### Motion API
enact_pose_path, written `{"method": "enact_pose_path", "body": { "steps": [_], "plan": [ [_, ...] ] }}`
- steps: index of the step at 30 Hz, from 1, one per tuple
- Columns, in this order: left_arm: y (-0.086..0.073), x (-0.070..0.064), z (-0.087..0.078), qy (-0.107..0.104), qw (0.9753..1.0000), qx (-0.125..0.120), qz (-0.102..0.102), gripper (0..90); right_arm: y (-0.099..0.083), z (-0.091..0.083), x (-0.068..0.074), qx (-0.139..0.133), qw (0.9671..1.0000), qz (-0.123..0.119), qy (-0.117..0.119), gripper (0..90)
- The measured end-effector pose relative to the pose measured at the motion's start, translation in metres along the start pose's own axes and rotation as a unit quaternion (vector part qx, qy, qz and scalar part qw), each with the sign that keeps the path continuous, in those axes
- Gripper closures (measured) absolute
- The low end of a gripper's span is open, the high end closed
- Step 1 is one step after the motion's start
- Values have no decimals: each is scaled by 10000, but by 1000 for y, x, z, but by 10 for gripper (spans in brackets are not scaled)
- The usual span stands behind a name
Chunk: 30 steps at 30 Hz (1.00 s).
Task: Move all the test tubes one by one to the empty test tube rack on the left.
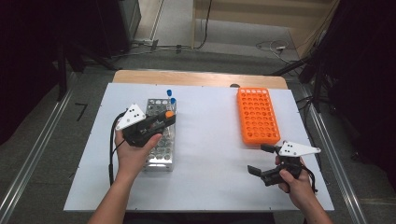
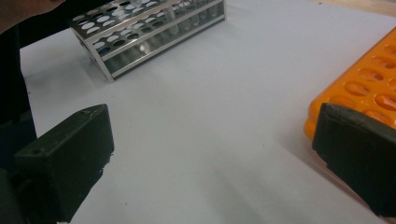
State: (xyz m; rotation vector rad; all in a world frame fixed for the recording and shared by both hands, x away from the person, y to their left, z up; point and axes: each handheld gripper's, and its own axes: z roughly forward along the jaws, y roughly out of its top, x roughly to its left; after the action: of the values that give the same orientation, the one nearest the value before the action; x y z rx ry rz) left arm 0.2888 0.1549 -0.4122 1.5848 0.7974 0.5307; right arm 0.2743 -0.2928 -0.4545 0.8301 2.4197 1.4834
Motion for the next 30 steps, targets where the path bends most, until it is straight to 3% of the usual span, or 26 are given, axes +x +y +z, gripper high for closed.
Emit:
{"method": "enact_pose_path", "body": {
  "steps": [10,24,30],
  "plan": [
    [-5,9,6,450,9989,-147,-11,714,-5,-3,-9,-6,9999,87,-118,0],
    [-17,5,13,652,9974,308,65,713,-6,1,-9,58,9999,39,-145,0],
    [-19,4,15,719,9957,575,-38,711,-7,1,-11,55,9998,36,-166,0]
  ]
}}
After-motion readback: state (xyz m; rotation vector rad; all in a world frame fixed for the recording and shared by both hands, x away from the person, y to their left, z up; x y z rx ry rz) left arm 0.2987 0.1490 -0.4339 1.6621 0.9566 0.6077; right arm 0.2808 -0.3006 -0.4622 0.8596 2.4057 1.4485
